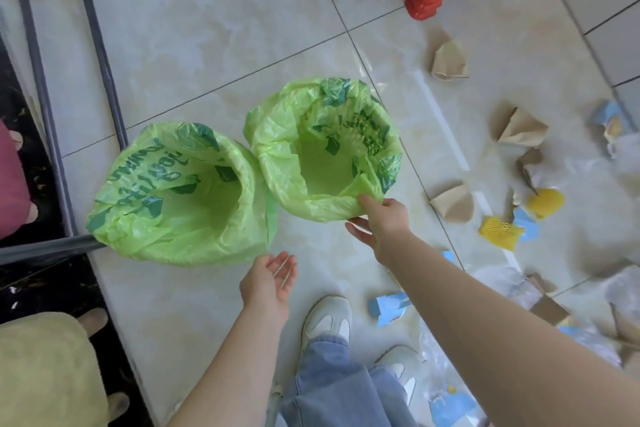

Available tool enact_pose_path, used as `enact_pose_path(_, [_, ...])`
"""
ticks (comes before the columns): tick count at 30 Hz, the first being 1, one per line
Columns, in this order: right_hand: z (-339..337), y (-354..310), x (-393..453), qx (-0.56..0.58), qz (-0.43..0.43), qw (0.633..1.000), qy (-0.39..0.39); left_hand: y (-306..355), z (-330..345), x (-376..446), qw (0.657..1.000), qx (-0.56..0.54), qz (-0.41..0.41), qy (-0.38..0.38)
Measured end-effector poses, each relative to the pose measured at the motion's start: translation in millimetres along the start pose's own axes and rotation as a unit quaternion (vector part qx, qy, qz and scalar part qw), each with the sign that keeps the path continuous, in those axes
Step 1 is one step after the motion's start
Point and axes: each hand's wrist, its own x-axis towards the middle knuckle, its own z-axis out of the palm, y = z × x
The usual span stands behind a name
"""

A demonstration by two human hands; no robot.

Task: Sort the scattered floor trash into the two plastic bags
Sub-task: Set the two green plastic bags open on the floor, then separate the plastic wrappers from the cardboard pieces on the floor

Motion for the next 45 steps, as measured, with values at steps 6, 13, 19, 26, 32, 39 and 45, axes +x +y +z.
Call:
enact_pose_path(6, [-44.1,-3.8,1.3,-0.011,0.022,0.994,-0.103,-30.5,35.9,-2.2,0.941,0.306,0.080,-0.120])
enact_pose_path(13, [-139.6,5.4,9.7,-0.041,-0.006,0.993,-0.107,-87.0,71.6,0.8,0.795,0.567,0.082,-0.201])
enact_pose_path(19, [-250.7,42.9,34.8,-0.038,-0.038,0.999,-0.010,-150.9,98.4,18.7,0.594,0.739,0.164,-0.273])
enact_pose_path(26, [-337.8,96.4,62.4,-0.119,-0.050,0.990,0.049,-199.8,145.6,24.1,0.228,0.864,0.307,-0.326])
enact_pose_path(32, [-381.4,115.1,89.5,-0.138,-0.108,0.979,0.107,-227.0,227.4,8.3,0.090,0.850,0.369,-0.365])
enact_pose_path(39, [-376.7,144.2,77.1,-0.185,-0.179,0.957,0.135,-241.4,197.9,0.6,0.045,0.812,0.481,-0.327])
enact_pose_path(45, [-346.1,198.0,50.2,-0.269,-0.201,0.929,0.158,-240.6,114.0,19.7,0.033,0.818,0.490,-0.301])
